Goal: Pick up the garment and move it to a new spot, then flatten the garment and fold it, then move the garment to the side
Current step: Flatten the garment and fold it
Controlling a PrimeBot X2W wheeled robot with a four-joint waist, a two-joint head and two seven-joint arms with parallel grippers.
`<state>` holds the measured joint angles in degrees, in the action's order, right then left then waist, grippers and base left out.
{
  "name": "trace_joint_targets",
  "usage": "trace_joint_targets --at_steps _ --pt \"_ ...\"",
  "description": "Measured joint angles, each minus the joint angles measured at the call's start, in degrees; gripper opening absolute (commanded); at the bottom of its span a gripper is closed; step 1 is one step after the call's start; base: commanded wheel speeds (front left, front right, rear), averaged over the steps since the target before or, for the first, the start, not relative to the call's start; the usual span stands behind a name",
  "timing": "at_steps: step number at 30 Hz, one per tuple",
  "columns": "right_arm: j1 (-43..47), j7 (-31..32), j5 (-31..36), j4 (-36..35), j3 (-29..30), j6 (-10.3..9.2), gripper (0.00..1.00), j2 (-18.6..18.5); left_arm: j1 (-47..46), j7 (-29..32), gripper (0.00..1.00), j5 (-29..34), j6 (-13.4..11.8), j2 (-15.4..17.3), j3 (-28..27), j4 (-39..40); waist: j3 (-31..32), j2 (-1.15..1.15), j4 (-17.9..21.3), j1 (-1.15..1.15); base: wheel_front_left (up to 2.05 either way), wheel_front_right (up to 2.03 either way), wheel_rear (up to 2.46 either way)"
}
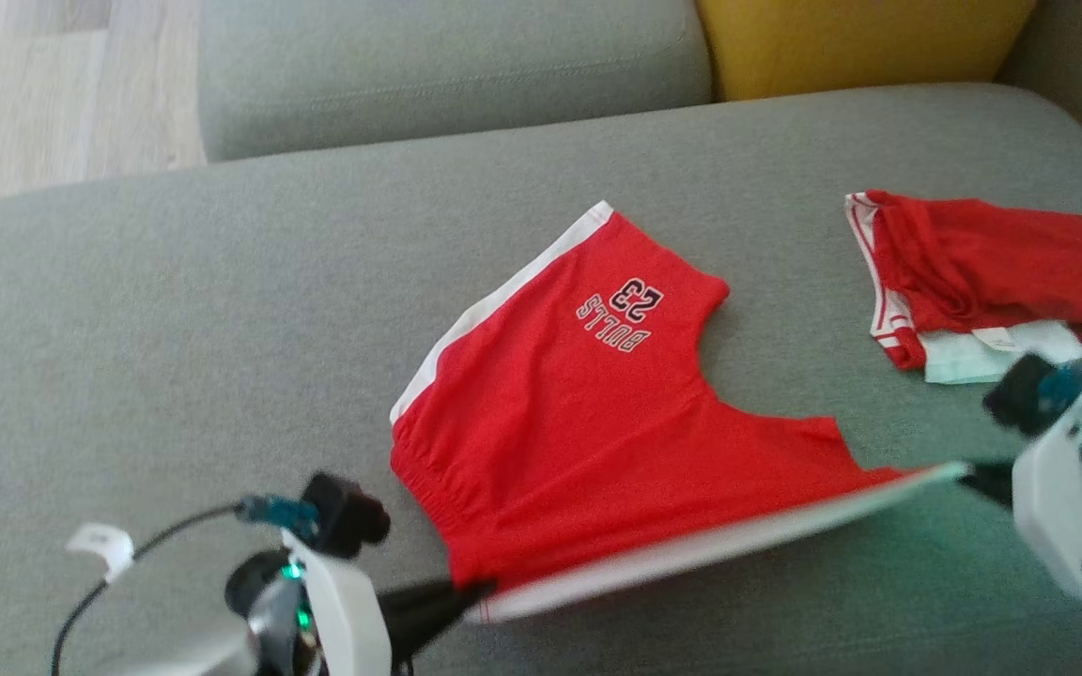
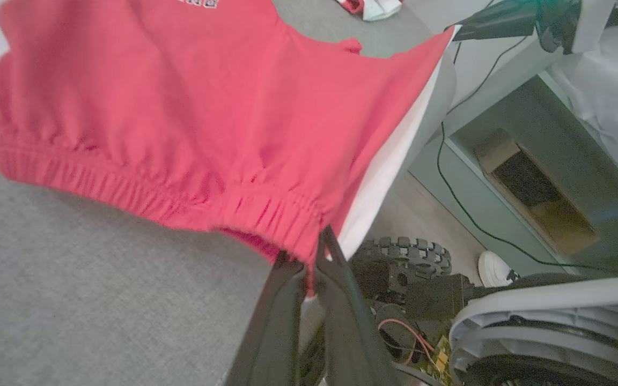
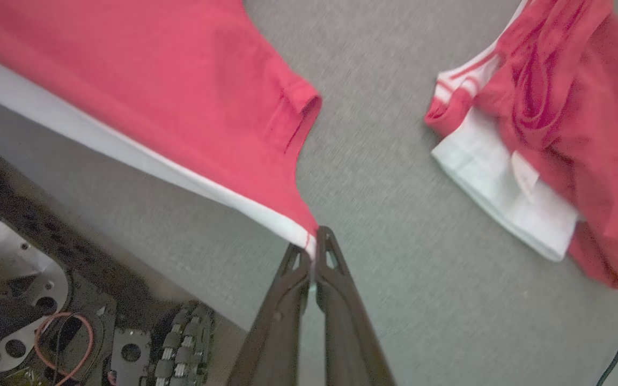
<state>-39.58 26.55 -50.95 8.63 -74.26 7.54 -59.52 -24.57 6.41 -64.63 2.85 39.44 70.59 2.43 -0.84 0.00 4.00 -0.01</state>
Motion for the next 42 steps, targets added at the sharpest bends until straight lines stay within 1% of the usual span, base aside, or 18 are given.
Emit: trace_joint_targets --at_steps 4,5,10,11,14,18,23,27,31,37,42 --pt "-2.88 -1.08 -1.29 -0.07 0.74 0.00 0.00 -0.03 -1.27 -1.03 0.00 -0.10 -0.99 -0.19 -2.13 0.14 -1.04 0.00 -0.87 0.00 0.00 0.00 0.00" --pt "-4.29 -2.04 -3.36 -0.05 1.99 0.00 0.00 0.01 -2.89 -1.22 0.00 -0.10 -1.33 -0.58 -3.21 0.01 -1.87 0.00 -1.80 0.00 0.00 0.00 0.00" --pt "-9.40 -2.01 -2.80 1.54 2.49 0.00 0.00 0.35 -6.57 -2.00 0.00 -0.09 -1.33 -2.54 -4.89 -1.67 -4.67 0.00 -4.56 0.00 0.00 0.00 0.00" --pt "-9.40 -2.01 -2.80 1.54 2.49 0.00 0.00 0.35 -6.57 -2.00 0.00 -0.09 -1.33 -2.54 -4.89 -1.67 -4.67 0.00 -4.56 0.00 0.00 0.00 0.00" --pt "-13.04 -2.11 -2.79 4.48 3.72 0.00 0.00 2.23 -8.15 -2.49 0.00 0.46 -1.90 -4.48 -5.10 -4.08 -6.58 0.00 -6.13 0.00 0.00 0.00 0.00" --pt "-17.61 -2.45 -0.80 8.05 3.82 0.00 0.00 4.49 -10.70 -3.02 0.00 1.51 -1.77 -7.60 -5.50 -6.54 -9.25 0.00 -8.38 0.00 0.00 0.00 0.00" --pt "-22.07 -2.44 1.79 11.02 2.20 0.00 0.00 5.25 -13.45 -3.58 0.00 2.13 -0.49 -10.15 -5.98 -9.04 -12.24 0.00 -11.51 0.00 0.00 0.00 0.00" --pt "-24.90 -2.35 4.56 11.70 0.83 0.00 0.00 5.61 -14.61 -4.50 0.00 2.58 0.21 -11.94 -6.05 -11.33 -14.67 0.00 -13.66 0.01 0.00 0.00 0.00" --pt "-27.19 -2.90 5.70 12.74 0.47 0.00 0.00 5.84 -15.57 -5.60 0.00 2.97 0.77 -13.86 -6.06 -13.15 -16.82 0.00 -15.66 0.01 0.00 0.00 0.00" --pt "-29.77 -4.43 7.26 14.51 0.42 0.00 0.00 6.67 -17.44 -6.60 0.00 3.75 1.79 -16.00 -6.04 -15.96 -19.80 0.00 -17.77 0.01 0.00 0.00 0.00" --pt "-30.31 -4.44 8.79 15.29 0.41 0.00 0.00 7.61 -19.28 -7.02 0.00 3.90 2.53 -18.00 -6.02 -18.64 -21.86 0.00 -18.83 0.01 0.00 0.00 0.00"
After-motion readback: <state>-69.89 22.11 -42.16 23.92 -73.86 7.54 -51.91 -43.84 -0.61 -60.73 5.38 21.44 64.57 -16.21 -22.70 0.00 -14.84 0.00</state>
